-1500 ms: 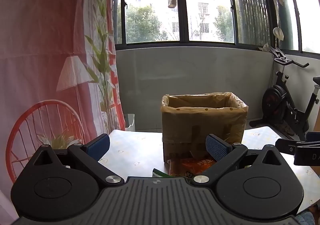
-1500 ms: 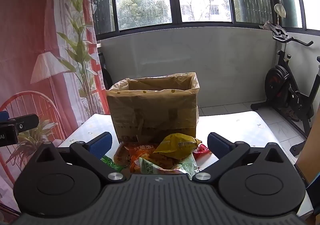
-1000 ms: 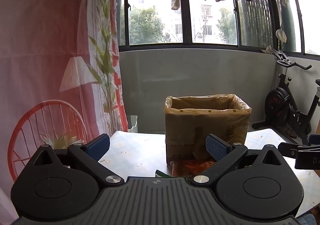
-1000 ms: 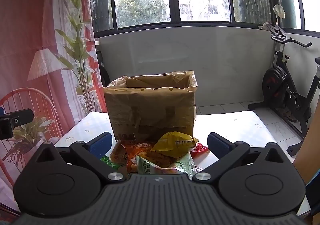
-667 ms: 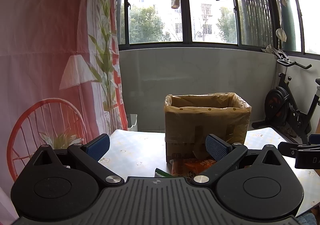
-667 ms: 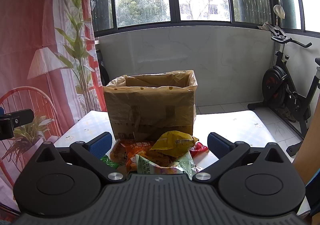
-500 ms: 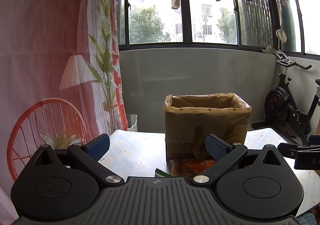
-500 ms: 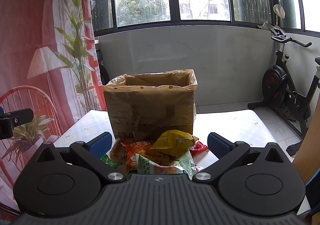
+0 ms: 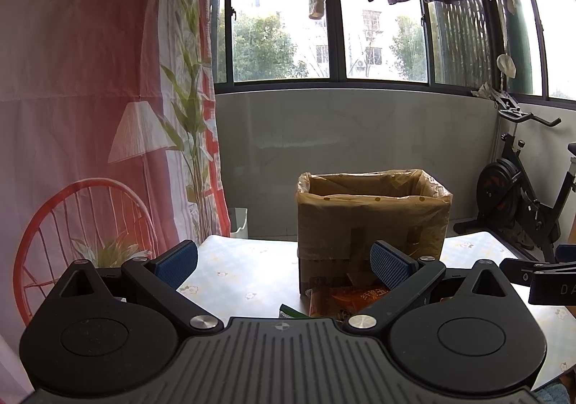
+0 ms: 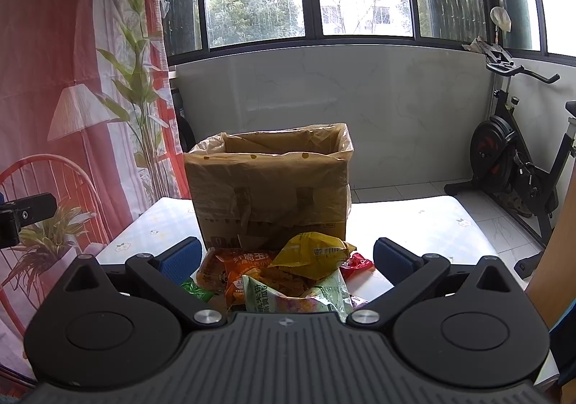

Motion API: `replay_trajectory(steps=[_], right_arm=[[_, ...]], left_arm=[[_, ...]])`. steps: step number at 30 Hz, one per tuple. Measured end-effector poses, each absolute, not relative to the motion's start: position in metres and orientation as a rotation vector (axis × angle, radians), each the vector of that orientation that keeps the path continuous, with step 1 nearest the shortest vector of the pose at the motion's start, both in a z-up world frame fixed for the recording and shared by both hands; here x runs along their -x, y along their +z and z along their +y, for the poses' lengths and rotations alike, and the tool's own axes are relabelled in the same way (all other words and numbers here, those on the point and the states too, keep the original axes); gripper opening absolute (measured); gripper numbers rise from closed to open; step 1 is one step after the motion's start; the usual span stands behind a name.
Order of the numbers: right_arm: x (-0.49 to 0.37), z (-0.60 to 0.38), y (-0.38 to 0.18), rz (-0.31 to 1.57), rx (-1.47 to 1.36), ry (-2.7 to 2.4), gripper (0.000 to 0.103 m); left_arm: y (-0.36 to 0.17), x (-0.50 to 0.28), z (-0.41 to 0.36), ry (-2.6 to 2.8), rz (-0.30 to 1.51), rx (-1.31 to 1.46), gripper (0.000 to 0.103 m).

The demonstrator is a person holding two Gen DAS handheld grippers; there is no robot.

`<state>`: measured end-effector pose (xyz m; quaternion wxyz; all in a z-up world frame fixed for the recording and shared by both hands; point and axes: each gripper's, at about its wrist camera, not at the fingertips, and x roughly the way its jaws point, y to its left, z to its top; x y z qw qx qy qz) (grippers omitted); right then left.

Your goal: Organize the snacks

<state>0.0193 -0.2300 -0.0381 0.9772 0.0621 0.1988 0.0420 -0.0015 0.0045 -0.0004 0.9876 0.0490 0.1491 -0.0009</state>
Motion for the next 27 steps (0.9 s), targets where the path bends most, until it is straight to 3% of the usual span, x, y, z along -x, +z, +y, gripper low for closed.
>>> replay_trajectory(steps=[27], right_arm=[[-0.0198,-0.2300,-0.0385,0.404,-0.127,0.086,0.103]], left_arm=[[-0.0026,0.0014,0.0043,0.002,0.304,-0.097,0.103]])
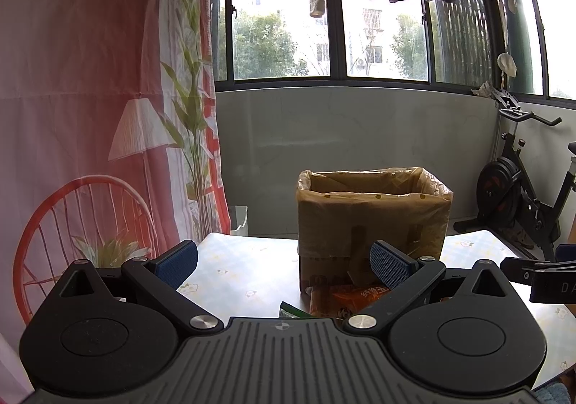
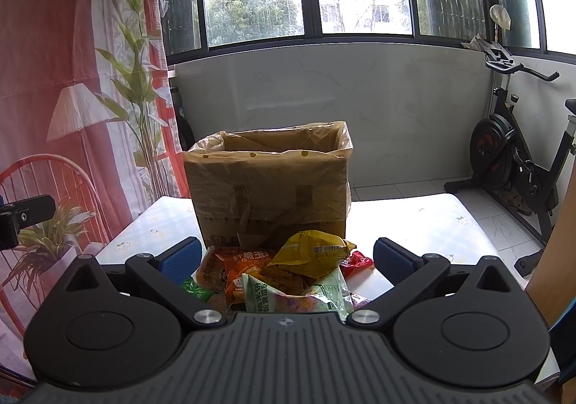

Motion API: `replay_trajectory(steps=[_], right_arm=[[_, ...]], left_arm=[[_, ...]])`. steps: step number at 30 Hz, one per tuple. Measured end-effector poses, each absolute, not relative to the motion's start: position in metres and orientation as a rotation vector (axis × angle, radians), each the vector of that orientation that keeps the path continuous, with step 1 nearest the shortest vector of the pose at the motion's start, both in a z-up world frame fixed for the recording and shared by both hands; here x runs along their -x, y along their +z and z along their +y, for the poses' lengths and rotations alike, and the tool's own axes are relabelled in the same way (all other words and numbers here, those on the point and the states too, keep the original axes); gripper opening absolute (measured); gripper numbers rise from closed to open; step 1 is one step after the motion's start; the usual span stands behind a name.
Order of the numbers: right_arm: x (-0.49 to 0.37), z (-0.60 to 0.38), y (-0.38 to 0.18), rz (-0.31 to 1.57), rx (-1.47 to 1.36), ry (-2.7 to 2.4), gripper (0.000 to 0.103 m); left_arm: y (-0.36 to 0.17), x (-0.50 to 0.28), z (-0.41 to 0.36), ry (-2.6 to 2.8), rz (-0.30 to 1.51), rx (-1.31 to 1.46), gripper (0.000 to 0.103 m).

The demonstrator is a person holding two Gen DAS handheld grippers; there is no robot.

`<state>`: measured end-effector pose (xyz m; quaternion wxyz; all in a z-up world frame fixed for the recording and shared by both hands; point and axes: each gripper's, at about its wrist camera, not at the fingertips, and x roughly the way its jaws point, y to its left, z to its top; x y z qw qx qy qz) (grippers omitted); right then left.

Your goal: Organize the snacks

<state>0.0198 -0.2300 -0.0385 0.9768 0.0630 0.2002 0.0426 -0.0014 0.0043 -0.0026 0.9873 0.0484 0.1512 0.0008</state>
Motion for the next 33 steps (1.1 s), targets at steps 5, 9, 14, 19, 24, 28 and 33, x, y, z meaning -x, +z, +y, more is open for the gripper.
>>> replay_trajectory(steps=[5,9,14,19,24,28,33], right_arm=[[-0.020,-0.230,-0.040,0.404,-0.130,0.088,0.103],[-0.020,-0.230,-0.040,0.405,-0.130,0.088,0.103],[-0.023,-0.231,-0.048,0.411,-0.141,0.091,0.103],[-0.020,-0.233,-0.052,0.372,-0.163,0.101,0.103],[-0.018,-0.238,-0.071,0.250,-0.178,0.085,0.103],[-0.032,-0.246,-0.093,0.267,-0.233,0.087,0.103],[-0.053,-0.239,-0.127,0.344,-0.160,0.077,0.103]], left_arm=[[-0.003,0.001,0.004,0.003,0.307,-0.095,0.103],[-0.003,0.000,0.005,0.007,0.308,-0.089,0.103],[-0.006,-0.002,0.005,0.028,0.318,-0.090,0.103],[-0.011,-0.008,0.011,0.048,0.324,-0.080,0.103],[-0.021,-0.016,0.009,0.107,0.292,-0.134,0.103],[-0.032,-0.032,0.014,0.099,0.328,-0.119,0.102],[-0.054,-0.057,0.024,0.126,0.361,-0.112,0.102]])
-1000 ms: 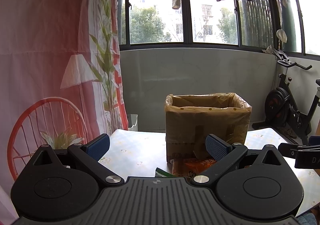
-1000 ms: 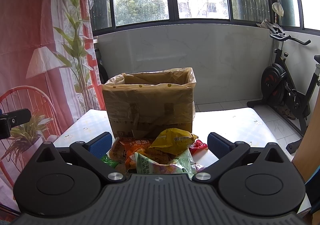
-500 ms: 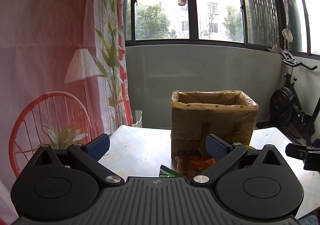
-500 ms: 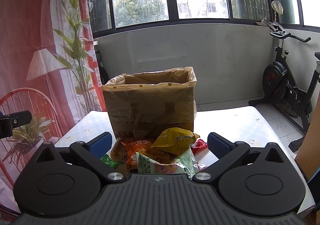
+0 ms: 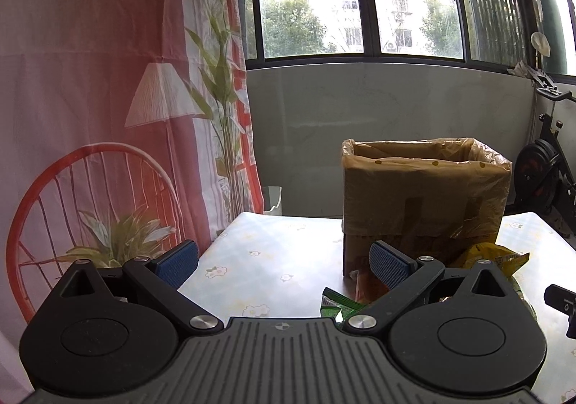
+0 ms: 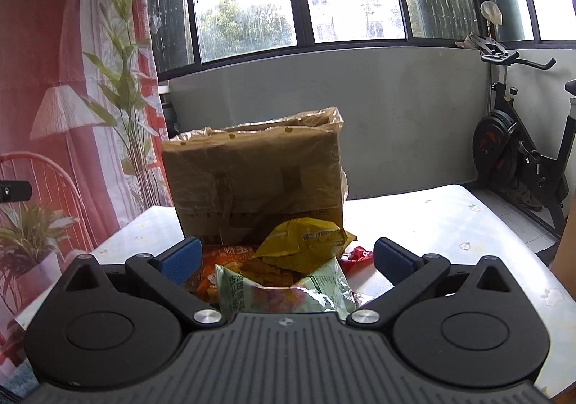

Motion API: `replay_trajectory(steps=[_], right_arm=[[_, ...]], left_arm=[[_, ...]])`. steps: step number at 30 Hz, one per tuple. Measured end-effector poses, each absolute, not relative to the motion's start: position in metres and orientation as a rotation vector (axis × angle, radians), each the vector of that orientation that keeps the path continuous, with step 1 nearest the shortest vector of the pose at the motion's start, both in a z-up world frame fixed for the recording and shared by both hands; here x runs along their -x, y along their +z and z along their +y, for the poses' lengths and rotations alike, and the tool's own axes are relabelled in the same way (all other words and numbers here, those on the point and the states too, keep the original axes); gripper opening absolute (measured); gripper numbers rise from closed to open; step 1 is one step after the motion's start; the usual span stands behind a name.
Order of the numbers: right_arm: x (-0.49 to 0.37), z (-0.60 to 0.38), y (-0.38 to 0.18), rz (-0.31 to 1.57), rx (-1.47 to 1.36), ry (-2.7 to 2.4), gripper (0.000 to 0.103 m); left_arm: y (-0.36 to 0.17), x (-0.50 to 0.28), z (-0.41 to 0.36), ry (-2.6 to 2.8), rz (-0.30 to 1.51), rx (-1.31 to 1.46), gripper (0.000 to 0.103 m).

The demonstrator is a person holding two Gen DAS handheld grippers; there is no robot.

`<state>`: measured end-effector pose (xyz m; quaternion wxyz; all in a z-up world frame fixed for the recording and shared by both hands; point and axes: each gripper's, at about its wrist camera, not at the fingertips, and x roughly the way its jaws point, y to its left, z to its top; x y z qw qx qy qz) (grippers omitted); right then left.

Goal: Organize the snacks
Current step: 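Grasp the light green snack bag with the right tool while the left tool grasps the dark green chip bag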

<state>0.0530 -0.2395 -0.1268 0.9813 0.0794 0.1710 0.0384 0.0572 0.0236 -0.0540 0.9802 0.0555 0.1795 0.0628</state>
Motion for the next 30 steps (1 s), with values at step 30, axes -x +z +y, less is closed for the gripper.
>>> replay_trajectory(steps=[30], right_arm=[[-0.125,-0.243,-0.224,0.528,-0.131,0.215,0.103]], left_arm=[[-0.183,-0.135,0.022,-0.133,0.592,-0.109,0.089]])
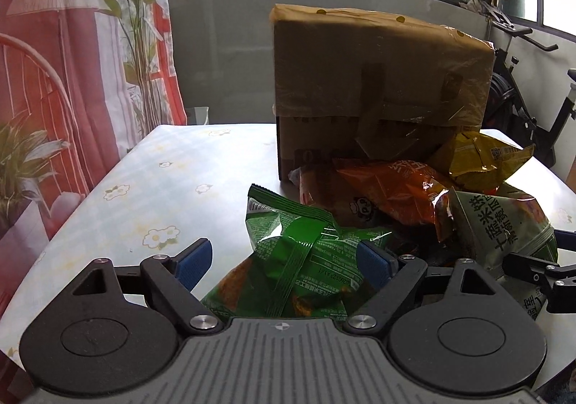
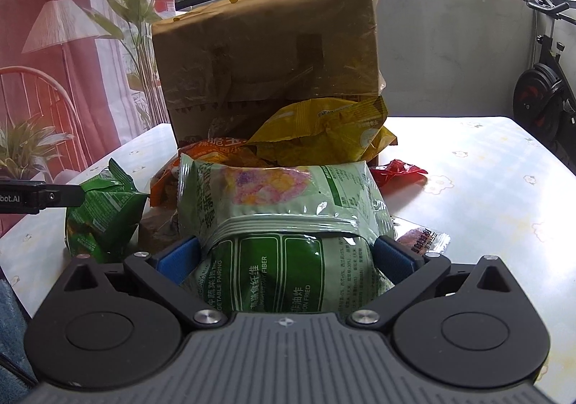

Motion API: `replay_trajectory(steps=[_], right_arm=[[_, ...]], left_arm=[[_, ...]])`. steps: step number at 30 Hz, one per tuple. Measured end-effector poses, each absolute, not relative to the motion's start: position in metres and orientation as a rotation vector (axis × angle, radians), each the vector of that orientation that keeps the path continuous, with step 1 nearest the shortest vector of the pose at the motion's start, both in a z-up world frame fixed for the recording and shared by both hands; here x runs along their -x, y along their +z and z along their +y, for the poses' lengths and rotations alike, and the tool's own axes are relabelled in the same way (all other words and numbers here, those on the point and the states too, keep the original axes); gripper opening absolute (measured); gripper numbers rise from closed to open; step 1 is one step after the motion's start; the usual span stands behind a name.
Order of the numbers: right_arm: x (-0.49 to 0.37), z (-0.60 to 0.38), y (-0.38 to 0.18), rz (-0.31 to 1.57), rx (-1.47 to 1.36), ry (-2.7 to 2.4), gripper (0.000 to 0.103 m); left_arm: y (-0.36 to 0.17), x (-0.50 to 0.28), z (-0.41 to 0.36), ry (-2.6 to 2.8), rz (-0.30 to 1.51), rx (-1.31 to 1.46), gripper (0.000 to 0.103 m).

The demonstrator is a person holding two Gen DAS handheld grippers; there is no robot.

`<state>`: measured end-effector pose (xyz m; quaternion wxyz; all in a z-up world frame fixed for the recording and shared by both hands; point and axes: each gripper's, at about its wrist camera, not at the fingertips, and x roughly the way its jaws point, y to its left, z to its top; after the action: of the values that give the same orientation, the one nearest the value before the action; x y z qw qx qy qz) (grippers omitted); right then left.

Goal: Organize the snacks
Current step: 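Grasp the light green snack bag with the right tool while the left tool grasps the dark green chip bag, then lift both held green bags and carry them over the lined box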

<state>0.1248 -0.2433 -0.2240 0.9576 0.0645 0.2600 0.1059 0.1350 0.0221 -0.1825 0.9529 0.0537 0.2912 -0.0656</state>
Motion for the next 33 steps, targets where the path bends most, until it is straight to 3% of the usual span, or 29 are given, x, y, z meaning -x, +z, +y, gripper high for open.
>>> replay_trajectory(steps=[14,19,21,24,33], right_arm=[[-0.117,-0.245,-0.225,0.493,-0.138,0.218,0.094],[-0.117,-0.245,-0.225,0.493,-0.145,0.221,0.096],[-0.117,-0.244,-0.227,0.493,-0.144,0.218,0.098],[-0.117,-0.244,-0.228,0.492,-0.144,0.216,0.100],[-0.109,-0.243,-0.220,0.445,-0.127,0.228,0.102]], left_arm=[[-0.214,-0.152,0.027,-0.224,0.632,-0.149,0.092],[-0.227,-0.149,0.018,-0.186,0.659,-0.220,0.092],[-0.226,-0.146,0.020,-0.212,0.649,-0.193,0.085],[-0.221,-0.146,0.026,-0.260,0.665,-0.107,0.082],[-0.214,-0.137,0.025,-0.208,0.621,-0.118,0.081]])
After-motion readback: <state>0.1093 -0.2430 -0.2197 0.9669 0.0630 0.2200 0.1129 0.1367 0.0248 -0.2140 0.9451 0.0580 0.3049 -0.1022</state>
